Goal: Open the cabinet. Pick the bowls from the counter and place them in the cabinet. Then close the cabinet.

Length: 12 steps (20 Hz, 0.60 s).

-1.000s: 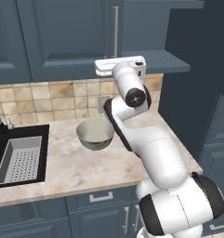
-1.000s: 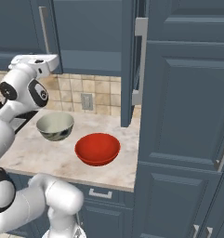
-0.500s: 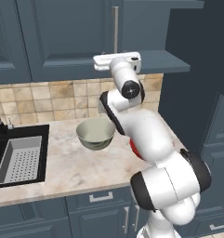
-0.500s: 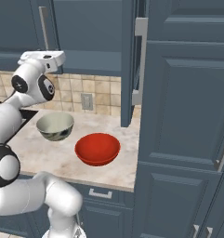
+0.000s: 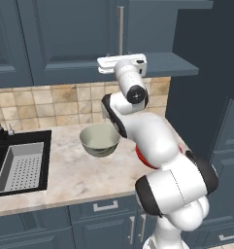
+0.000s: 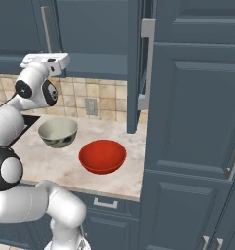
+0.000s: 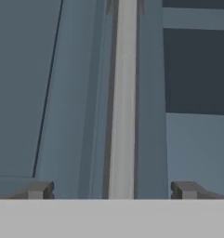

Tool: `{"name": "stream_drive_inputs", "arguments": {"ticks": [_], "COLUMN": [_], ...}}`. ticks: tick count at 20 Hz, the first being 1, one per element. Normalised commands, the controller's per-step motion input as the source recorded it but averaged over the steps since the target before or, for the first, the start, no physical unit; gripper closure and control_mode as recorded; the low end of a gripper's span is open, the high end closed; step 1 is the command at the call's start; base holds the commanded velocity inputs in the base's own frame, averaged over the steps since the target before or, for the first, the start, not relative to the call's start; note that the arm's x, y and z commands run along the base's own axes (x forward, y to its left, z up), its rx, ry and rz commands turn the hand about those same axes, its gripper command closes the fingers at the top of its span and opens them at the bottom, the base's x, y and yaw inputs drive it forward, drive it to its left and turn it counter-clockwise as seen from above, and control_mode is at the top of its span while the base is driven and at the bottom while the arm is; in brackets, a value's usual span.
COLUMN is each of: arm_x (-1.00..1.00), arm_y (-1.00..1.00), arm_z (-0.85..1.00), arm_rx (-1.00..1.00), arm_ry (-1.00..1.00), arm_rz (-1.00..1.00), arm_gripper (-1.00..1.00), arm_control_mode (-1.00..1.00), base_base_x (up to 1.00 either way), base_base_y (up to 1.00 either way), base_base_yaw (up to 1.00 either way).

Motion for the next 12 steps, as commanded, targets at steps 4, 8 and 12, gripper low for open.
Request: {"name": "stream_drive_inputs", "arguments": {"ticks": [4, 8, 12], "arm_x": [0.35, 0.21, 0.33], "arm_y": [0.02, 0.41, 0.71], "arm_z": [0.0, -0.01, -0.07], "arm_rx": [0.0, 0.0, 0.0], "arm_ry": [0.0, -0.01, -0.01], "arm_rz": [0.0, -0.08, -0.18], "arm_gripper": [1.0, 1.0, 1.0], "arm_control_mode": [-1.0, -1.0, -1.0], "base_base_x": [0.0, 0.0, 0.0], "base_base_y": [0.0, 0.0, 0.0], "base_base_yaw": [0.0, 0.0, 0.0]}}
